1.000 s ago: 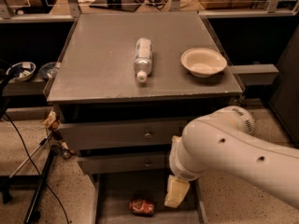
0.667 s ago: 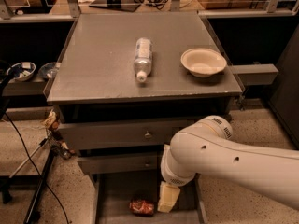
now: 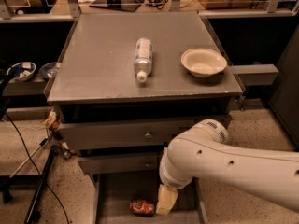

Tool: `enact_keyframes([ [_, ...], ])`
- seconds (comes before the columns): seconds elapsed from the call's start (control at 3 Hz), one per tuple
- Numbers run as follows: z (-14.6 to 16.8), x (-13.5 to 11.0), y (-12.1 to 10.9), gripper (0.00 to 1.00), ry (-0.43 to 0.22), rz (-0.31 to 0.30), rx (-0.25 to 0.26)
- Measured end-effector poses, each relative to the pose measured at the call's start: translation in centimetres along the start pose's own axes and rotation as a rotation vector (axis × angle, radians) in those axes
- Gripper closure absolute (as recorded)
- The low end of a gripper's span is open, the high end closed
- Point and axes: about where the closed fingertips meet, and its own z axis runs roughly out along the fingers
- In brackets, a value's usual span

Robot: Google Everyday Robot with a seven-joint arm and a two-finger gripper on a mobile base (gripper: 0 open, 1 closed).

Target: Pick coke can from bottom drawer and place on counter

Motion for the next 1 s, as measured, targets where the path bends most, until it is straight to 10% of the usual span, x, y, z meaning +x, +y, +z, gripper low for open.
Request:
enact_keyframes([
  [1.0, 7.5, 1.9, 0.8, 0.00, 0.037, 0.080, -0.020],
])
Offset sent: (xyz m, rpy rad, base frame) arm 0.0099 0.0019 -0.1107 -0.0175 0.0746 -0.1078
